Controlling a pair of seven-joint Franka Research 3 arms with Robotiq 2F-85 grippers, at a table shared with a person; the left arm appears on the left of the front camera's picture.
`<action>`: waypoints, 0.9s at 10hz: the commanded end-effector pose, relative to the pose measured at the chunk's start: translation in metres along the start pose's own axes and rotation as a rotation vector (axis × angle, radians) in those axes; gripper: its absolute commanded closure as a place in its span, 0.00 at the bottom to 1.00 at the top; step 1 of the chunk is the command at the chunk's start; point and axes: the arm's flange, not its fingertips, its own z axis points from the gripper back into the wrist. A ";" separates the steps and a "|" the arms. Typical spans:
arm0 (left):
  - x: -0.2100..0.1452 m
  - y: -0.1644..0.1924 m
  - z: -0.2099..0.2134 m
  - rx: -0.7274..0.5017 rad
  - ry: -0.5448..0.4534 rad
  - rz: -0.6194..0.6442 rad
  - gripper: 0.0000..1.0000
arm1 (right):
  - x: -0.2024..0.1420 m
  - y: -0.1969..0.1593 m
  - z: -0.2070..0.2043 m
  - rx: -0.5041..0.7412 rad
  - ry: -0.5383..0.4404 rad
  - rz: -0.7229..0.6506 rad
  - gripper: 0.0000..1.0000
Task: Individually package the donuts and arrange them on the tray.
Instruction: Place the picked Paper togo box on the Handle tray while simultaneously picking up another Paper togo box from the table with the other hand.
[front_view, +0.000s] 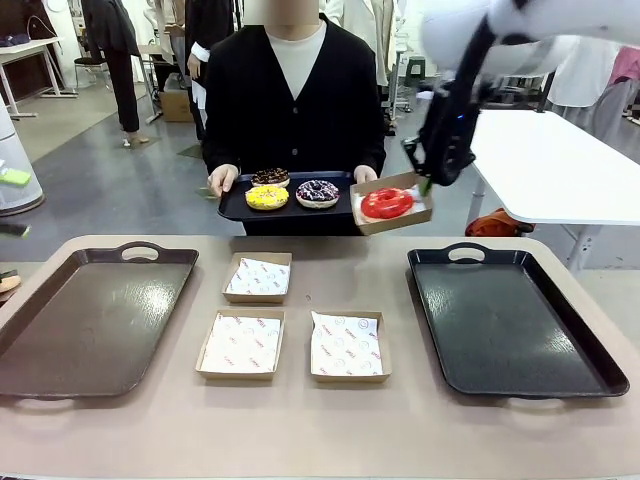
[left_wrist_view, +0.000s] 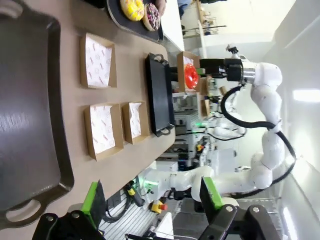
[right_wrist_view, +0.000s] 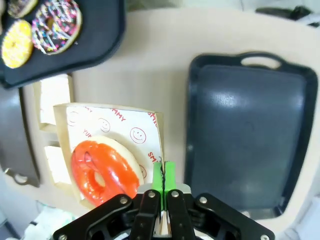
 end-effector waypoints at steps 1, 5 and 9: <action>0.033 -0.036 -0.015 0.135 0.027 0.000 0.00 | -0.021 -0.050 0.005 0.047 -0.002 -0.013 0.99; 0.081 -0.081 -0.103 0.454 0.113 0.010 0.00 | -0.039 -0.129 -0.004 -0.035 0.013 -0.084 0.99; 0.115 -0.098 -0.201 0.723 0.147 0.001 0.00 | -0.034 -0.160 -0.040 -0.060 0.086 -0.087 0.99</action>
